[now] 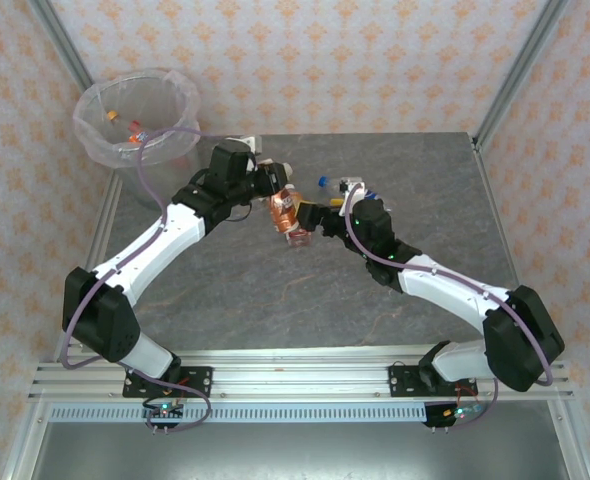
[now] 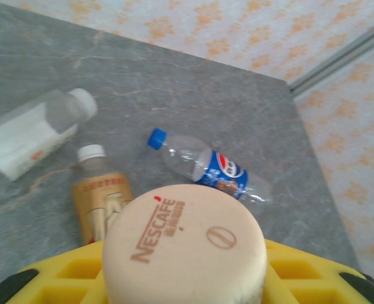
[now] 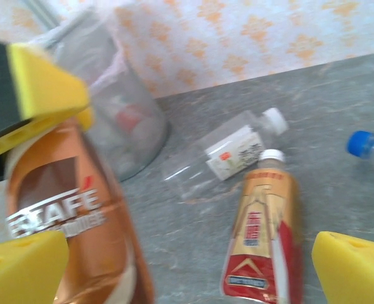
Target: Put the plastic bottles in the bin
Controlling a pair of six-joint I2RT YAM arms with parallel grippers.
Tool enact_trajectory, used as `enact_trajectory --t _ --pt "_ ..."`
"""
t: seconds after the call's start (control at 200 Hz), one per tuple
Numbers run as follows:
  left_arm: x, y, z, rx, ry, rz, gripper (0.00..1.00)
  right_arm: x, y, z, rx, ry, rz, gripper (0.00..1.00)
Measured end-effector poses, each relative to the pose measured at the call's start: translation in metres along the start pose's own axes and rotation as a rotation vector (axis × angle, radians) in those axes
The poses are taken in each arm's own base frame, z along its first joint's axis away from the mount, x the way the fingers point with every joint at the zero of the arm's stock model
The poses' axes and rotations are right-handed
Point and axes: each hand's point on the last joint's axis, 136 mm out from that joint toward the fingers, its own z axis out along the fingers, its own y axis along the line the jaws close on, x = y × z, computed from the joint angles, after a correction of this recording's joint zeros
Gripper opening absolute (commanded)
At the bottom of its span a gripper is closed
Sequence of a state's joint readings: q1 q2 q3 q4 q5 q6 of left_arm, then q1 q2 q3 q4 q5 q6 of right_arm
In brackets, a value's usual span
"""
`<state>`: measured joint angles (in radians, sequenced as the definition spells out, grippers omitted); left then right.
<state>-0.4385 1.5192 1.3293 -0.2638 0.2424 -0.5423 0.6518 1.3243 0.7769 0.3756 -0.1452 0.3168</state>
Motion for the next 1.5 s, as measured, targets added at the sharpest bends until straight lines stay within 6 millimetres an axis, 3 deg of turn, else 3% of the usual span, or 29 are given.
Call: enact_trajectory --t 0.175,0.345,0.636,0.951,1.136,1.331,1.501 --pt "-0.001 0.018 -0.005 -0.098 -0.008 0.023 0.41 0.007 -0.032 -0.004 0.14 -0.03 0.048 0.99" --pt "-0.012 0.038 -0.016 -0.188 -0.033 0.032 0.4 0.003 -0.046 -0.011 0.206 -0.064 0.073 0.99" --pt "-0.061 0.082 -0.047 -0.33 -0.136 0.001 0.4 -0.004 -0.055 -0.018 0.254 -0.109 0.108 0.99" --pt "-0.108 0.105 -0.08 -0.428 -0.241 0.026 0.4 -0.006 -0.062 -0.032 0.268 -0.134 0.115 0.99" --pt "-0.15 0.118 -0.111 -0.484 -0.365 0.019 0.4 -0.009 -0.058 -0.036 0.252 -0.139 0.098 0.99" --pt "-0.211 0.11 -0.156 -0.495 -0.556 0.034 0.4 -0.011 -0.055 -0.044 0.233 -0.15 0.091 0.99" --pt "-0.252 0.112 -0.169 -0.52 -0.648 0.048 0.4 -0.005 -0.059 -0.045 0.24 -0.14 0.089 0.99"
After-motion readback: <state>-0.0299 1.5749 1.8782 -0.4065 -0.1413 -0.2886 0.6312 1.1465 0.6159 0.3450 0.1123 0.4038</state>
